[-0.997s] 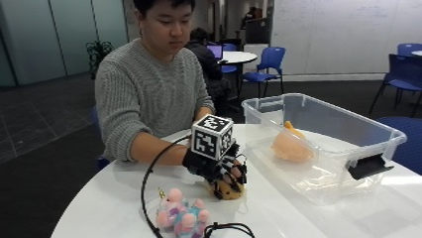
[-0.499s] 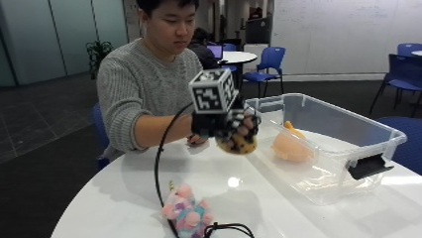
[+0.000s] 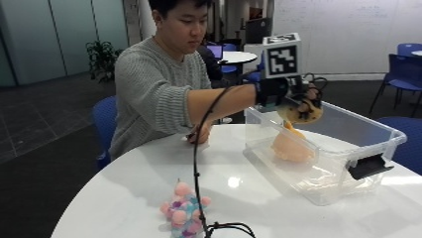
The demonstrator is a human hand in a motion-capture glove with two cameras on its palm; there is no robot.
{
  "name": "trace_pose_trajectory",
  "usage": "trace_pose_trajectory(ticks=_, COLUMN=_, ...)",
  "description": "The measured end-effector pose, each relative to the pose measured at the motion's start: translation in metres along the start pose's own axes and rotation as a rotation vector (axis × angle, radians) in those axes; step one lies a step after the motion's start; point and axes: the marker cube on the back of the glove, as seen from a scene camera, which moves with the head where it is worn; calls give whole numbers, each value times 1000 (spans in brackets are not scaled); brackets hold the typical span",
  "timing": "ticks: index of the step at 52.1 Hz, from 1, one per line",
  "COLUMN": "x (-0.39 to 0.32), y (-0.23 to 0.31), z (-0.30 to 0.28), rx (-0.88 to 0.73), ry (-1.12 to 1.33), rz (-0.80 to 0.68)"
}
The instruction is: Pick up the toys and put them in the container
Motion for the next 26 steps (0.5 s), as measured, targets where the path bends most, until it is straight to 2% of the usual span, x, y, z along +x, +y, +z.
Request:
trace_pose_trajectory(ticks=7, x=-25, y=-56, z=43, rx=-41, ry=18, rz=35)
trace_pose_trajectory(ticks=13, x=-39, y=-102, z=91, rx=-140, ry=104, rz=38)
trace_pose_trajectory(ticks=26, x=-35, y=-125, z=125, rx=-212, ry=127, rz=15)
